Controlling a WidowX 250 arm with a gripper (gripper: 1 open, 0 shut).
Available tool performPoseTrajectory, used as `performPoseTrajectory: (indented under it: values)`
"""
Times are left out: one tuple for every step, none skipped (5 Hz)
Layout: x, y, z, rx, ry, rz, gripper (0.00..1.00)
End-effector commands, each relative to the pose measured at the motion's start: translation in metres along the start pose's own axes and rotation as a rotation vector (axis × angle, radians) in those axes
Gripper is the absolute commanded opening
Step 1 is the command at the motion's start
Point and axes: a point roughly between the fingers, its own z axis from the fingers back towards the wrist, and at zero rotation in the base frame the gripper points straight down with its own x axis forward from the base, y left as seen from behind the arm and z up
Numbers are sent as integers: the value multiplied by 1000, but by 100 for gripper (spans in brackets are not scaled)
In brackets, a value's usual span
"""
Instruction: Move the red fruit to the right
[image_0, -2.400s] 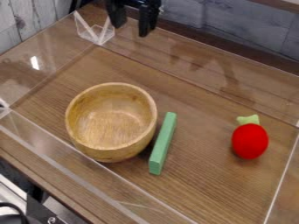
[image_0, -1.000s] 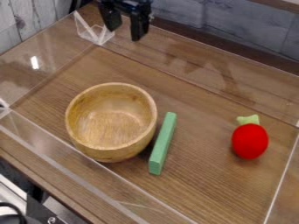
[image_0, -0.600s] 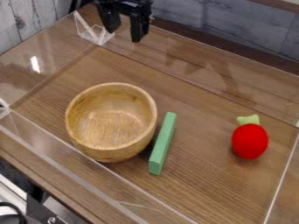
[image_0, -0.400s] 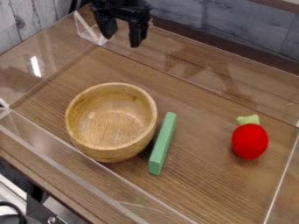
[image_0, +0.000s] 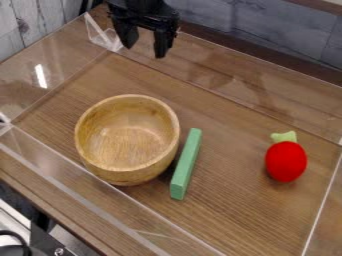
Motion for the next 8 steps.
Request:
performPoseTrajectory:
  values:
    - [20, 7, 11, 4, -70, -73, 100]
    - [20, 7, 9, -16, -65, -145, 100]
    - [26, 15, 12, -21, -59, -165, 100]
    - [23, 17, 17, -46, -39, -172, 100]
    - [15, 16, 21, -76, -20, -195, 100]
    - [9, 16, 24, -95, -5, -202, 100]
    - [3, 3, 20, -112, 2, -247, 100]
    - [4, -10, 17, -89, -15, -265, 100]
